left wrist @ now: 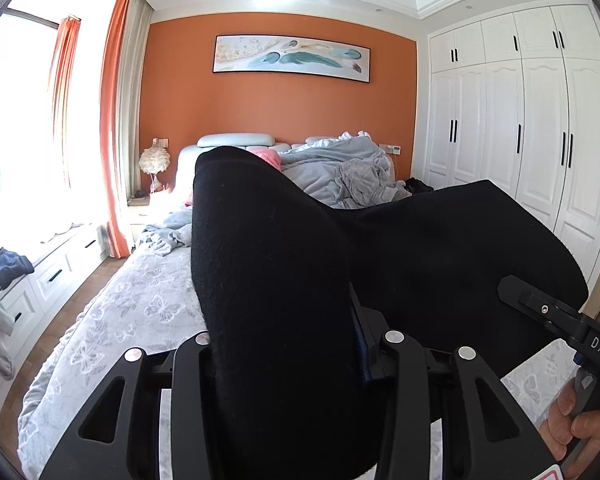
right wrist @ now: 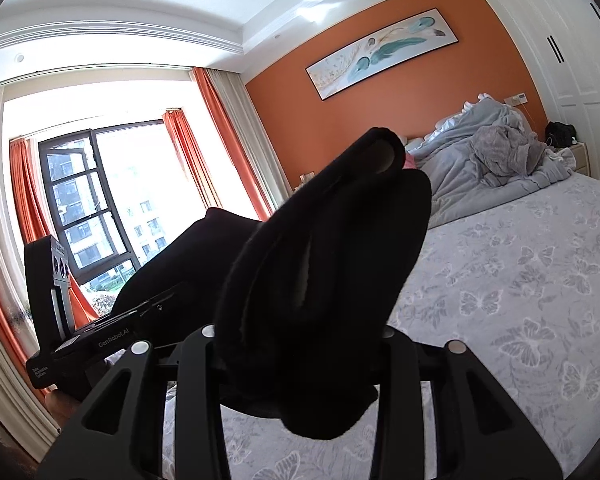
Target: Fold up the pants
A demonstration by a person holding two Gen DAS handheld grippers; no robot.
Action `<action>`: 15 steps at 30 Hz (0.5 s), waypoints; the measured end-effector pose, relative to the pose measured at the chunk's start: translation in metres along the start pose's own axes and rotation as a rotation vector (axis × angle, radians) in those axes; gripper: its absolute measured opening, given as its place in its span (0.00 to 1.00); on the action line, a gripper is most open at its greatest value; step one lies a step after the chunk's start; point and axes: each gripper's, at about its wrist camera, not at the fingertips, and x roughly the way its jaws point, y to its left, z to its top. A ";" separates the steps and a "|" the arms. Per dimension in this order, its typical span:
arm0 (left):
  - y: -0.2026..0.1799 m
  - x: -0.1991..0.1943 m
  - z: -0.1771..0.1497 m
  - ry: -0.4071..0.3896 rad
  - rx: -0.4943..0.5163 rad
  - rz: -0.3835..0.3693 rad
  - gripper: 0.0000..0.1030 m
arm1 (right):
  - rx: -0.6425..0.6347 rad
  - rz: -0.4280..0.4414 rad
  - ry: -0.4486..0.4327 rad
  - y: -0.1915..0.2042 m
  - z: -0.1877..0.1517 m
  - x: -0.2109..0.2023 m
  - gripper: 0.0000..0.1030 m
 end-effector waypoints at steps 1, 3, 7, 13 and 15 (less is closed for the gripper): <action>0.004 0.007 0.004 -0.008 -0.004 -0.002 0.38 | -0.002 0.005 -0.002 -0.006 0.004 0.009 0.33; 0.012 0.024 0.010 -0.025 -0.018 -0.012 0.38 | 0.006 0.019 0.000 -0.019 0.011 0.029 0.33; 0.024 0.065 0.019 -0.040 -0.032 -0.017 0.38 | 0.002 0.022 0.014 -0.046 0.019 0.071 0.33; 0.040 0.142 0.017 -0.025 -0.020 -0.009 0.39 | 0.028 -0.002 0.056 -0.103 0.003 0.142 0.44; 0.047 0.178 0.012 0.006 -0.012 0.006 0.45 | 0.059 -0.066 0.109 -0.136 -0.019 0.175 0.57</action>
